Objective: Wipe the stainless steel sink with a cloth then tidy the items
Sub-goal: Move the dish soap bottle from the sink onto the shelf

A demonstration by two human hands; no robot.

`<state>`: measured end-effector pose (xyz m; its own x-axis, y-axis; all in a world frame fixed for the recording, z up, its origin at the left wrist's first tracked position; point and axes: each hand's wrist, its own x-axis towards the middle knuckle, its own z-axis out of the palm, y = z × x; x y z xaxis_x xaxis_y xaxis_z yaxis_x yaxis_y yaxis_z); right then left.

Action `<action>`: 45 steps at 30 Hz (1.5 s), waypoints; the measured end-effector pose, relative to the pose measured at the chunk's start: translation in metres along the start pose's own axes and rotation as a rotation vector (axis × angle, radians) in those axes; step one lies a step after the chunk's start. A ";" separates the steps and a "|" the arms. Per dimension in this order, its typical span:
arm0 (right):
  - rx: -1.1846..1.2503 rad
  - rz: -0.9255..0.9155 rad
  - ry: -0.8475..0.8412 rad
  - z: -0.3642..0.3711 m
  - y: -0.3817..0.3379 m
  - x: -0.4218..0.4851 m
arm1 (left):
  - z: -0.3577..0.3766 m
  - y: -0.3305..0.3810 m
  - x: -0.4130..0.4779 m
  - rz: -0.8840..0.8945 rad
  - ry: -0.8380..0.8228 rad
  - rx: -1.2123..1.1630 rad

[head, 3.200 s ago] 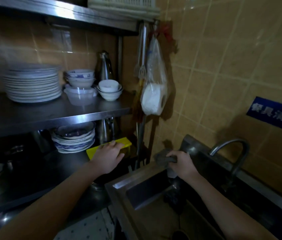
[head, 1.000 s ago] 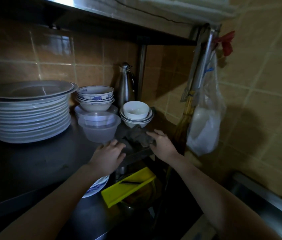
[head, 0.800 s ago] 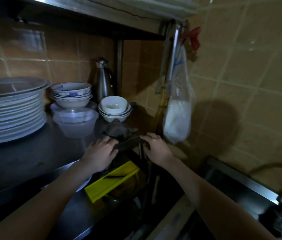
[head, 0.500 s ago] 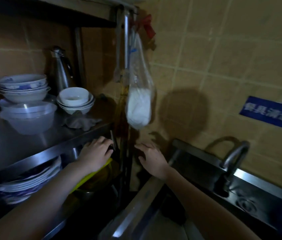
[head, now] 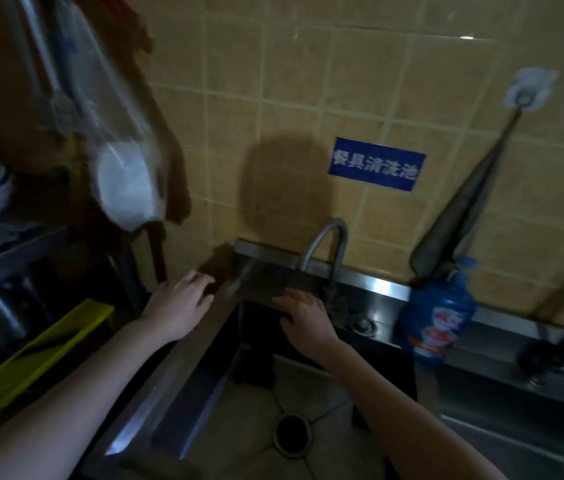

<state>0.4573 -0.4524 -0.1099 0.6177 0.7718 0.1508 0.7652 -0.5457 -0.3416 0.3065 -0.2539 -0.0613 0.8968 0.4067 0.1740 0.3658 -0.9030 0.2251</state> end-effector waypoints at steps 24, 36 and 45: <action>-0.052 0.440 0.094 -0.060 0.237 -0.148 | 0.129 0.234 0.076 0.342 -0.095 -0.139; 0.240 0.644 0.239 -0.063 0.318 -0.155 | 0.178 0.314 0.130 0.265 -0.270 -0.389; 0.425 0.584 0.354 -0.056 0.361 -0.125 | 0.230 0.343 0.178 0.232 -0.348 -0.431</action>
<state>0.6672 -0.7642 -0.1999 0.9723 0.2117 0.0992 0.2099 -0.6033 -0.7694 0.6485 -0.5229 -0.1734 0.9966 0.0712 -0.0427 0.0825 -0.7958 0.5999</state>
